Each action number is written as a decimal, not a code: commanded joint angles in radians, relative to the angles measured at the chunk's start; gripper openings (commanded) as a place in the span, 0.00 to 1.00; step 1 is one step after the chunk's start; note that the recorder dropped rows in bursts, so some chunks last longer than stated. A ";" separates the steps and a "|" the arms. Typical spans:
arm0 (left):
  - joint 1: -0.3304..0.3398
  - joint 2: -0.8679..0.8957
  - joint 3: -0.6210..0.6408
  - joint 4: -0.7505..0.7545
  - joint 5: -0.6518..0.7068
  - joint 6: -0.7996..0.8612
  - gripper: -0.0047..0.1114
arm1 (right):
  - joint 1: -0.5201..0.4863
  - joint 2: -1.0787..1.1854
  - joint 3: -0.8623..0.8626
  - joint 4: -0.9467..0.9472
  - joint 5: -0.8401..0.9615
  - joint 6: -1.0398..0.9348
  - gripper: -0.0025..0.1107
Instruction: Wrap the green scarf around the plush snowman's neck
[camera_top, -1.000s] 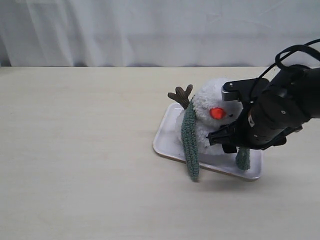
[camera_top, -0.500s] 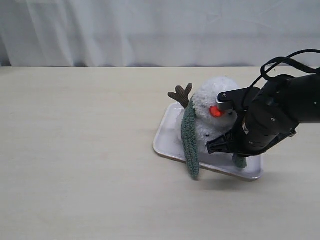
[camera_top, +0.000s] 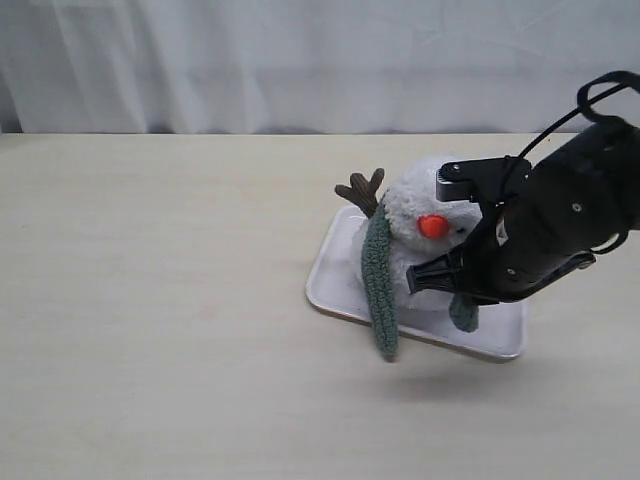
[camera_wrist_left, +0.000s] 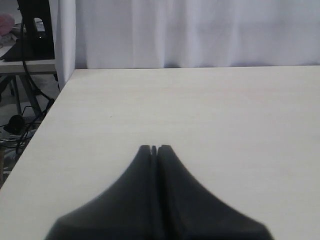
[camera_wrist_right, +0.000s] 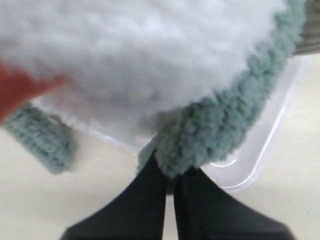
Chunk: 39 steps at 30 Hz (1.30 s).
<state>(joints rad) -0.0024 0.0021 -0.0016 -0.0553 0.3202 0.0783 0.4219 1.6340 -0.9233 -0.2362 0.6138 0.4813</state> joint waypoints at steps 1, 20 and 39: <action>-0.005 -0.002 0.002 0.001 -0.013 -0.005 0.04 | 0.000 -0.047 -0.001 0.194 0.018 -0.167 0.06; -0.005 -0.002 0.002 0.001 -0.013 -0.005 0.04 | 0.000 0.040 0.066 0.507 -0.153 -0.411 0.06; -0.005 -0.002 0.002 0.001 -0.013 -0.005 0.04 | 0.000 0.000 0.066 0.612 0.014 -0.579 0.55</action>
<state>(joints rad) -0.0024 0.0021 -0.0016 -0.0553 0.3202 0.0783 0.4219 1.6804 -0.8617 0.3847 0.5711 -0.0702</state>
